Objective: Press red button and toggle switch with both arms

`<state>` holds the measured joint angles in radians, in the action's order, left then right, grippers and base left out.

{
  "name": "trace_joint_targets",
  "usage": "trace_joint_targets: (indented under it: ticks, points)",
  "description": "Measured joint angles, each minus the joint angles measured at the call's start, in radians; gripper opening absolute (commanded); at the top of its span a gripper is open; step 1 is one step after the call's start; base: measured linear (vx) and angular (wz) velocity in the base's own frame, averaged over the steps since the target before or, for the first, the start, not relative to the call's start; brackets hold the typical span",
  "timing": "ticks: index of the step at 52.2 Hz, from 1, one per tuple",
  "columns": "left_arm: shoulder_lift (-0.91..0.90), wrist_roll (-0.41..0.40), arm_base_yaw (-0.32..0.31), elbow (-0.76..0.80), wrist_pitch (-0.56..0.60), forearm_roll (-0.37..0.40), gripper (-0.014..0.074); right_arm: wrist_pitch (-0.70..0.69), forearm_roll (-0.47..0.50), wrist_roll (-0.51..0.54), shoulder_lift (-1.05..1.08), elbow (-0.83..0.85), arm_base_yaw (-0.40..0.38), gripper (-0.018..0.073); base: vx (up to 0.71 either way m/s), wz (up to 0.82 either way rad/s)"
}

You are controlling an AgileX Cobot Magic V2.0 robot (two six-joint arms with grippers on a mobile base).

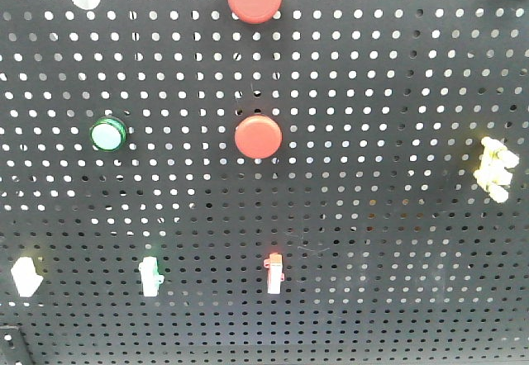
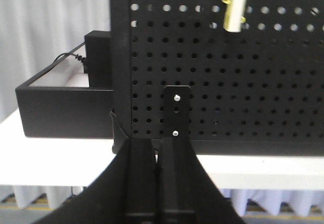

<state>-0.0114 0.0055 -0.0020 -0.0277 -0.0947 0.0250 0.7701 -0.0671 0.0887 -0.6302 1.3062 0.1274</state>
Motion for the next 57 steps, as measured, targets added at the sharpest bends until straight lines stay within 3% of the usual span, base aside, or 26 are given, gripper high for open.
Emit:
trace_joint_targets:
  ticks: [4,10,57]
  points:
    - [0.0,0.096,0.0,0.0,0.0,0.05,0.0001,0.0,0.0,0.0,0.0,0.0,0.0,0.0,0.0,0.0]
    - [0.0,0.124,0.0,0.0,0.0,0.054,0.0001,0.0,0.0,0.0,0.0,0.0,0.0,0.0,0.0,0.0]
    - [0.0,0.133,0.0,0.0,0.0,0.039,0.0001,0.0,0.0,0.0,0.0,0.0,0.0,0.0,0.0,0.0]
